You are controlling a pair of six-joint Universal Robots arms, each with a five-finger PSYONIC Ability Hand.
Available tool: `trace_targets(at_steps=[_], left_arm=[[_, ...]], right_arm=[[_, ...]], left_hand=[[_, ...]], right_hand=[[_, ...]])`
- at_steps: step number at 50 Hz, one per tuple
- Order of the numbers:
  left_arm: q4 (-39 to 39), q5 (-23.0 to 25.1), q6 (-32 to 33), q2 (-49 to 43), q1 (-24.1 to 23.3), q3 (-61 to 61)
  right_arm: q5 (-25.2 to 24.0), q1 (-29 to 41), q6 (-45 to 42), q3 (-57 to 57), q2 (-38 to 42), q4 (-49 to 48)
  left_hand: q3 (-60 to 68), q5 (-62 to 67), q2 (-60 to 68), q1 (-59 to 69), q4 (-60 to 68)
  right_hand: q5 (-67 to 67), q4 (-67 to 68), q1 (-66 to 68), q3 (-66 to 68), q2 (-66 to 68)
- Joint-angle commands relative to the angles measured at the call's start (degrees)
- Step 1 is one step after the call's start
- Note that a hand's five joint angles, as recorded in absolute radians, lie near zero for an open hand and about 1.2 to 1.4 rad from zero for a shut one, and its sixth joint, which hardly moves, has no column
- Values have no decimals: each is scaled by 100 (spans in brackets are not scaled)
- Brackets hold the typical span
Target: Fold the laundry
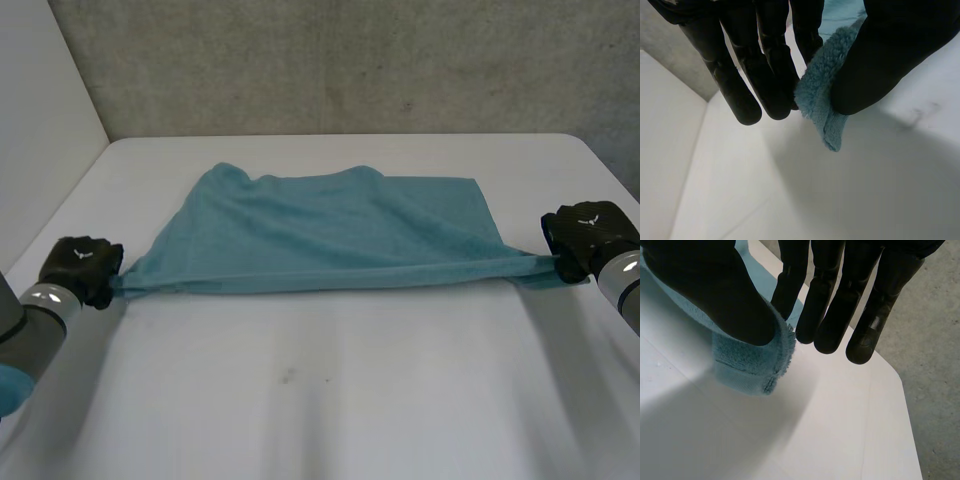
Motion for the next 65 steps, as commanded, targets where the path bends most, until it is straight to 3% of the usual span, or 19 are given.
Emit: trace_targets(at_steps=[1, 4, 6, 15, 23, 29, 36, 40, 46, 48, 50, 51, 53, 55, 59, 61, 65], left_arm=[[-14, -99, -62, 719, -40, -39], [-85, -99, -70, 1175, -75, -56], [-146, -90, -70, 1500, -84, -74], [-1349, 59, -26, 3478, -49, 75], [-2308, 578, 9, 3735, 13, 286], [-2510, 569, 61, 2559, 39, 383], [-2528, 289, 615, 1003, -84, 1208], [-2546, -212, 729, 238, -487, 2270], [-2406, -529, 703, -177, -910, 4441], [-2178, -564, 686, -159, -972, 4995], [-1476, -582, 572, -72, -1051, 5576], [-1473, -582, 571, -71, -1051, 5577], [-643, -634, 353, 182, -1068, 5709], [-77, -687, 133, 394, -1069, 5666], [-154, -714, -175, 544, -981, 5262], [-365, -688, -316, 553, -972, 4886], [-489, -513, -413, 579, -902, 4043]], right_arm=[[10, -13, -22, -30, -82, 123], [10, -13, -39, -91, -284, 333], [-51, -30, -65, -231, -871, 1034], [-384, -100, -354, -1083, -1874, 3345], [-640, -215, -1348, -1173, -2184, 4465], [-543, -153, -1560, -1199, -1175, 4246], [-96, 57, -1533, -1892, 241, 3965], [238, 531, -1420, -2788, 813, 3719], [959, 1015, -708, -5335, 1104, 3078], [1038, 1042, -497, -6073, 1104, 2762], [1083, 1042, -146, -6875, 1069, 2165], [1083, 1042, -145, -6877, 1069, 2163], [1126, 1085, 239, -6939, 903, 1343], [1127, 1103, 304, -6850, 796, 1178], [1056, 1086, 348, -6138, 190, 879], [969, 1033, 339, -5124, -300, 818], [697, 1051, 330, -4084, -452, 756]], left_hand=[[1203, 1474, 1161, 1834, 1181], [1203, 1474, 1161, 1834, 1181], [1203, 1474, 1161, 1834, 1181], [1203, 1474, 1161, 1834, 1181], [1203, 1474, 1161, 1834, 1181], [1203, 1474, 1161, 1834, 1181], [1203, 1474, 1161, 1834, 1181], [1203, 1474, 1161, 1834, 1181], [1203, 1474, 1161, 1834, 1181], [1203, 1474, 1161, 1834, 1181], [1203, 1474, 1161, 1834, 1181], [1203, 1474, 1161, 1834, 1181], [1203, 1474, 1161, 1834, 1181], [1203, 1474, 1161, 1834, 1181], [1203, 1474, 1161, 1834, 1181], [1203, 1474, 1161, 1834, 1181], [1203, 1474, 1161, 1834, 1181]], right_hand=[[1331, 1171, 2429, 1207, 1255], [1331, 1171, 2429, 1207, 1255], [1331, 1171, 2429, 1207, 1255], [1331, 1171, 2429, 1207, 1255], [1331, 1171, 2429, 1207, 1255], [1331, 1171, 2429, 1207, 1255], [1331, 1171, 2429, 1207, 1255], [1331, 1171, 2429, 1207, 1255], [1331, 1171, 2429, 1207, 1255], [1331, 1171, 2429, 1207, 1255], [1331, 1171, 2429, 1207, 1255], [1331, 1171, 2429, 1207, 1255], [1331, 1171, 2429, 1207, 1255], [1331, 1171, 2429, 1207, 1255], [1331, 1171, 2429, 1207, 1255], [1331, 1171, 2429, 1207, 1255], [1331, 1171, 2429, 1207, 1255]])
